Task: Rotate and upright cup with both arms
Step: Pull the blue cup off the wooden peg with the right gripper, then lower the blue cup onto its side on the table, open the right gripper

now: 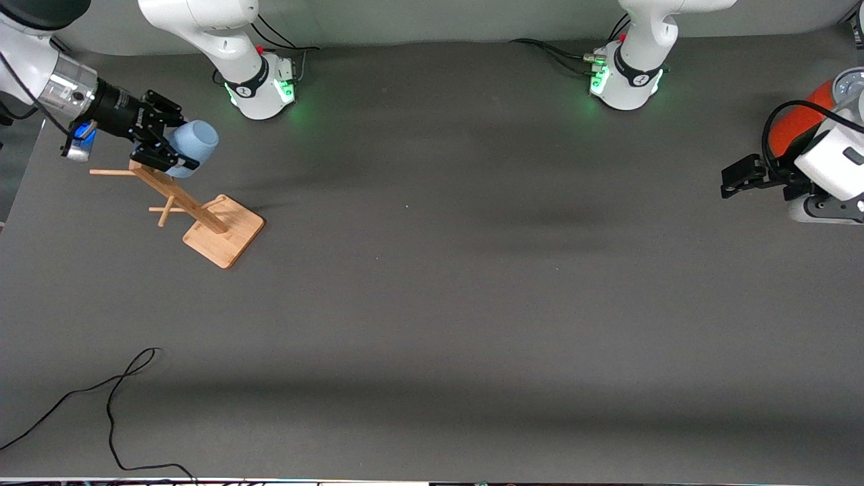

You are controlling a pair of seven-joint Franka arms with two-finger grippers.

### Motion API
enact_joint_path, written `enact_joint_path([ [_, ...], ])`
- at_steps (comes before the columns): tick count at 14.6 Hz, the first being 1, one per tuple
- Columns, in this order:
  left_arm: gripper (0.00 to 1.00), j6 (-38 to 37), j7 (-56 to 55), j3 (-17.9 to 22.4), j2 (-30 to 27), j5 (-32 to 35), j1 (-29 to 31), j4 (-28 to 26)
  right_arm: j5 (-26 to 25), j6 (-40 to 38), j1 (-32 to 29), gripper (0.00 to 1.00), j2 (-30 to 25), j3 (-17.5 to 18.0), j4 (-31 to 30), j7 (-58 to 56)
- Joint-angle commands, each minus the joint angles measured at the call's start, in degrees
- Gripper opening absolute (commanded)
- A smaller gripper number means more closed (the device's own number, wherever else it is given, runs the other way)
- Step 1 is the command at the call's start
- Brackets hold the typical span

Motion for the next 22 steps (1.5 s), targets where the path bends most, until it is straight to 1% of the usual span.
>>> enact_joint_path([
  [1, 1.0, -0.02, 0.73, -0.37, 0.17, 0.76, 0.34, 0.88, 3.38, 3.74, 0.19, 0.57, 0.54, 7.02, 3.07, 6.31],
  [3, 1.0, -0.02, 0.81, -0.37, 0.17, 0.76, 0.43, 0.88, 3.47, 7.43, 0.19, 0.57, 2.56, 14.74, 5.52, 8.78],
  [6, 1.0, -0.02, 0.81, -0.37, 0.17, 0.76, 0.34, 0.88, 2.68, 13.67, -0.33, 0.57, 10.1, 26.95, 12.02, 17.81],
  [7, 1.0, -0.02, 0.73, -0.37, 0.17, 0.76, 0.43, 0.88, 1.9, 16.04, -0.42, 0.57, 12.91, 29.87, 14.3, 20.8],
  [8, 1.0, -0.02, 0.81, -0.37, 0.17, 0.76, 0.43, 0.88, -0.46, 18.24, -0.16, 0.57, 15.9, 32.16, 15.98, 23.79],
  [9, 1.0, -0.02, 0.81, -0.37, 0.17, 0.76, 0.43, 0.88, -4.48, 21.04, -0.07, 0.57, 19.06, 35.58, 17.56, 27.82],
  [10, 1.0, -0.02, 0.81, -0.37, 0.17, 0.76, 0.43, 0.88, -9.92, 23.25, 0.02, 0.57, 23.09, 38.57, 19.23, 32.13],
  [11, 1.0, -0.02, 0.81, -0.37, 0.17, 0.76, 0.43, 0.88, -15.54, 24.49, 0.19, 0.57, 27.4, 40.77, 21.51, 36.69],
  [13, 1.0, -0.02, 0.81, -0.37, 0.17, 0.76, 0.43, 0.88, -28.71, 25.73, 0.28, 0.57, 36.71, 45.61, 25.73, 46.36],
  [14, 1.0, -0.02, 0.81, -0.37, 0.17, 0.76, 0.43, 0.88, -35.48, 25.73, 0.45, 0.57, 41.89, 47.37, 27.93, 51.28],
  [15, 1.0, -0.02, 0.81, -0.37, 0.17, 0.76, 0.43, 0.88, -41.12, 25.73, 2.11, 0.57, 46.21, 48.17, 29.43, 55.85],
  [17, 1.0, -0.02, 0.81, -0.37, 0.17, 0.76, 0.43, 0.88, -52.28, 25.73, 6.59, 0.57, 53.51, 48.18, 31.54, 64.82],
  [18, 1.0, -0.02, 0.73, -0.37, 0.17, 0.76, 0.43, 0.88, -56.86, 25.73, 8.17, 0.57, 56.85, 48.18, 33.03, 70.0],
  [20, 1.0, -0.02, 0.81, -0.28, 0.17, 0.76, 0.43, 0.88, -64.43, 25.29, 12.04, 0.57, 63.18, 48.09, 36.55, 77.67],
  [21, 1.0, -0.02, 0.81, -0.28, 0.17, 0.76, 0.52, 0.88, -66.64, 25.29, 13.62, 0.57, 65.13, 47.92, 37.08, 79.79],
  [22, 1.0, -0.02, 0.81, -0.37, 0.17, 0.76, 0.43, 0.88, -67.62, 25.29, 14.94, 0.57, 66.19, 47.65, 37.09, 81.11],
])
